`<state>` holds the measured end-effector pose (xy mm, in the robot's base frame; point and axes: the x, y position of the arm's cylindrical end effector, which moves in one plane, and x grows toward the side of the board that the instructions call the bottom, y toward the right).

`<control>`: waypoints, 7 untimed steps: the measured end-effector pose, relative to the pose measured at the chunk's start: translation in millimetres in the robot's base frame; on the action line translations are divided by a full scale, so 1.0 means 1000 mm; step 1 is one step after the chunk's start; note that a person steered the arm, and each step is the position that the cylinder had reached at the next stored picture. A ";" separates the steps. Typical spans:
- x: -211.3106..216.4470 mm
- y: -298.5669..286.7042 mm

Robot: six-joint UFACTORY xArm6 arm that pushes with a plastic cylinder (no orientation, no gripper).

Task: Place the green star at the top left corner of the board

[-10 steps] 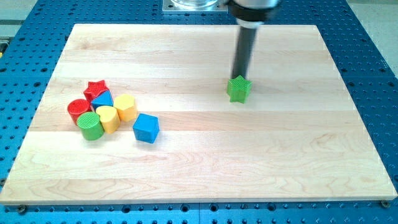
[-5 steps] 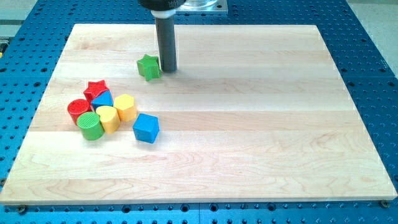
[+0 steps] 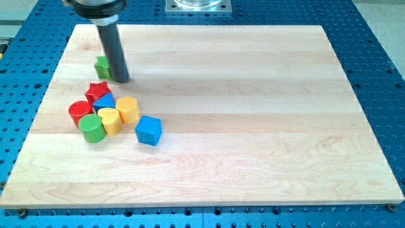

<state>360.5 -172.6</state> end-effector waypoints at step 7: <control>-0.088 -0.017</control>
